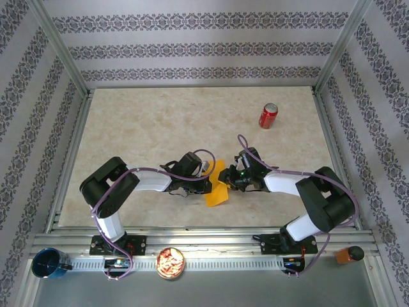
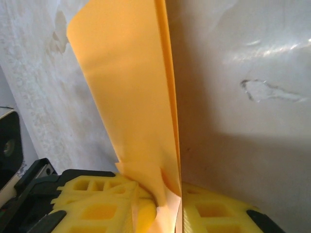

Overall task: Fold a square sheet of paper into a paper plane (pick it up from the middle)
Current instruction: Turn over the paper at the center of the table.

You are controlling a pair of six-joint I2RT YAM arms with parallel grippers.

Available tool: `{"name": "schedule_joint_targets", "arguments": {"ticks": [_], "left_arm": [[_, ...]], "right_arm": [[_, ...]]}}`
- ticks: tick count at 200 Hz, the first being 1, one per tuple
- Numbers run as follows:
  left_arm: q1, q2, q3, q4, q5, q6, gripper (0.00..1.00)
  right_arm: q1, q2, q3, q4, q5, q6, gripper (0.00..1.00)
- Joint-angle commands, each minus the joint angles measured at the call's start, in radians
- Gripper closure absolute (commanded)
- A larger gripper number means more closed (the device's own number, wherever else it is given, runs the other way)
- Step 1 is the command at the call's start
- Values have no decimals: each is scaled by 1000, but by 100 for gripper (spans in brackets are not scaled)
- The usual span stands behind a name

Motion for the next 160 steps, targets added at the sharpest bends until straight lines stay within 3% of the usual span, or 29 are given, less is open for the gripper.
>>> {"name": "schedule_joint_targets", "arguments": {"ticks": [1,62,108,120,143,160], "left_arm": [[7,16,-30,3,-12,-22,98],[7,-83,-28,-10,2,5,92],[7,-260,-30,-105,-115,67,80],[8,-319,-31,-158,-179,94,76],[11,-446,-56,-260,-326,145,63],[28,-522,-99,-308,-393,179,47]], "right_arm": [[-11,22,-3,26,-23,-27,76],[-18,-15,-13,21,-20,-13,89],[-12,-135,33,-122,48,-73,95],[0,-183,92,-294,153,-144,95],[105,-251,269,-665,542,-349,95],[141,-251,376,-827,698,-420,96]]}}
